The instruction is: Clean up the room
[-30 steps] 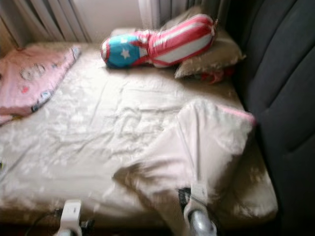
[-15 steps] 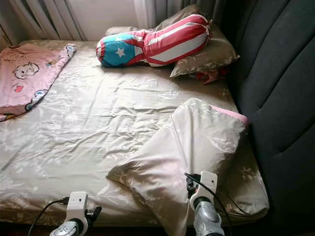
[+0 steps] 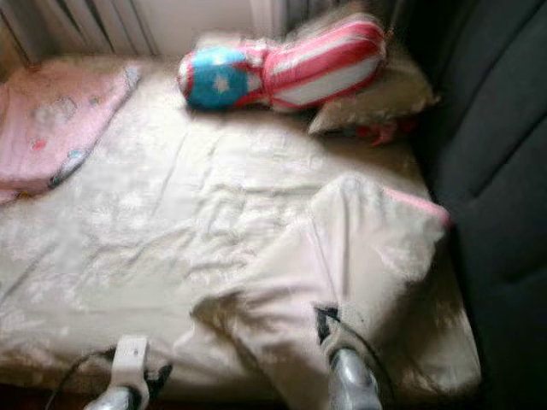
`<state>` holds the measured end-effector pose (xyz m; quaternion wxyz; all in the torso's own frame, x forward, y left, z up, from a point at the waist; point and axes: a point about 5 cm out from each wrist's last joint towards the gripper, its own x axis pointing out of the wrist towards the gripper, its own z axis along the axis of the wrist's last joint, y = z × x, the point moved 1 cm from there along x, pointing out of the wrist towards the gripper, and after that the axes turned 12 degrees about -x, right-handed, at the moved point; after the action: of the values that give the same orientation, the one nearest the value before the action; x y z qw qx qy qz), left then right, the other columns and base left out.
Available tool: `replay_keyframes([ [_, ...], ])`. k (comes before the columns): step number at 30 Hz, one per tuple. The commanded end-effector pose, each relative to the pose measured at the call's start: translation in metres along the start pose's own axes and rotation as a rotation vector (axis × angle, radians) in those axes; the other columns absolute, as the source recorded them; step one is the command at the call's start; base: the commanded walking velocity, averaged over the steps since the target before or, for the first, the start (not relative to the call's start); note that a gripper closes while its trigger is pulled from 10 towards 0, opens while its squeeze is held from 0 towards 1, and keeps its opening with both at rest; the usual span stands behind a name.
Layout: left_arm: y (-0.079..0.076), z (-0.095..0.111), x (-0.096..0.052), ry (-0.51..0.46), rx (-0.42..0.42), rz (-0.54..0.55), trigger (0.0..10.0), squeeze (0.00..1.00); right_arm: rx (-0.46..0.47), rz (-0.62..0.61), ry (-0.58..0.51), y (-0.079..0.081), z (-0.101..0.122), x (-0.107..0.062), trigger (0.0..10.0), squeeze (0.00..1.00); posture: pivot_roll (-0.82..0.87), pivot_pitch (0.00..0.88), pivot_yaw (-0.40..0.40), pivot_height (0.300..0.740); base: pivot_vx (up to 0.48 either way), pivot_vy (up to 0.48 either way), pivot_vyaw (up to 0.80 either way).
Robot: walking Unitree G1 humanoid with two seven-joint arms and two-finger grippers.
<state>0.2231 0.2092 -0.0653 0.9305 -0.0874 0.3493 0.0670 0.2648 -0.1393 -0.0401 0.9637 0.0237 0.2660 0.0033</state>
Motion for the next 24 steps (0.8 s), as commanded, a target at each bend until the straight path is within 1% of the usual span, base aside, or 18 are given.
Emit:
replay_keyframes([
  [1, -0.007, -0.005, 0.000, 0.015, -0.011, -0.016, 10.0, 0.00, 0.003, -0.037, 0.013, -0.012, -0.006, -0.003, 10.0, 0.00, 0.04, 0.143, -0.018, 0.740, 0.000, 0.000, 0.00],
  [5, -0.007, -0.005, 0.000, 0.014, -0.012, -0.016, 10.0, 0.00, 0.002, -0.034, 0.010, -0.011, -0.005, -0.003, 10.0, 0.00, 0.04, 0.143, -0.019, 0.740, 0.000, 0.000, 0.00],
  [6, -0.007, -0.005, 0.000, 0.014, -0.012, -0.015, 10.0, 0.00, 0.006, -0.033, 0.011, -0.010, -0.006, -0.003, 10.0, 0.49, 0.04, 0.143, -0.019, 0.740, 0.000, 0.000, 0.00],
  [7, -0.007, -0.005, 0.000, 0.014, -0.012, -0.015, 10.0, 0.00, 0.006, -0.033, 0.011, -0.010, -0.006, -0.003, 10.0, 0.49, 0.04, 0.143, -0.019, 0.740, 0.000, 0.000, 0.00],
  [8, -0.006, -0.006, 0.000, 0.014, -0.012, -0.014, 10.0, 0.00, 0.018, -0.033, 0.013, -0.009, -0.008, -0.004, 10.0, 1.00, 0.04, 0.142, -0.020, 0.740, 0.000, 0.000, 0.00],
  [12, -0.006, -0.005, -0.001, 0.010, -0.010, -0.014, 10.0, 0.00, 0.037, -0.038, 0.024, -0.009, -0.014, -0.007, 10.0, 1.00, 0.04, 0.140, -0.020, 0.740, 0.000, 0.000, 0.00],
  [14, -0.006, -0.001, 0.000, -0.011, -0.011, -0.022, 10.0, 0.00, 0.063, -0.057, 0.029, -0.012, -0.016, -0.008, 10.0, 1.00, 0.04, 0.139, -0.021, 0.740, 0.000, 0.000, 0.00],
  [15, -0.007, 0.002, 0.001, -0.021, -0.012, -0.025, 10.0, 0.00, 0.053, -0.065, 0.041, -0.014, -0.017, -0.008, 10.0, 1.00, 0.04, 0.139, -0.021, 0.740, 0.000, 0.000, 0.00],
  [16, -0.007, 0.005, 0.001, -0.032, -0.014, -0.028, 10.0, 0.00, 0.044, -0.070, 0.043, -0.015, -0.017, -0.008, 10.0, 1.00, 0.04, 0.140, -0.020, 0.740, 0.000, 0.000, 0.00],
  [19, -0.008, 0.017, 0.003, -0.080, -0.023, -0.046, 10.0, 0.00, 0.062, -0.084, 0.031, -0.020, -0.016, -0.008, 10.0, 1.00, 0.04, 0.142, -0.015, 0.740, 0.000, 0.000, 0.00],
  [21, -0.010, 0.027, 0.005, -0.116, -0.027, -0.062, 10.0, 0.00, 0.063, -0.093, 0.055, -0.023, -0.020, -0.009, 10.0, 1.00, 0.04, 0.143, -0.011, 0.740, 0.000, 0.000, 0.00],
  [22, -0.012, 0.037, 0.006, -0.157, -0.028, -0.087, 10.0, 0.00, 0.069, -0.099, 0.086, -0.026, -0.025, -0.011, 10.0, 1.00, 0.04, 0.143, -0.004, 0.740, 0.000, 0.000, 0.00],
  [24, -0.012, 0.039, 0.006, -0.167, -0.028, -0.093, 10.0, 0.00, 0.074, -0.099, 0.089, -0.026, -0.026, -0.012, 10.0, 1.00, 0.04, 0.143, -0.002, 0.740, 0.000, 0.000, 0.00],
])
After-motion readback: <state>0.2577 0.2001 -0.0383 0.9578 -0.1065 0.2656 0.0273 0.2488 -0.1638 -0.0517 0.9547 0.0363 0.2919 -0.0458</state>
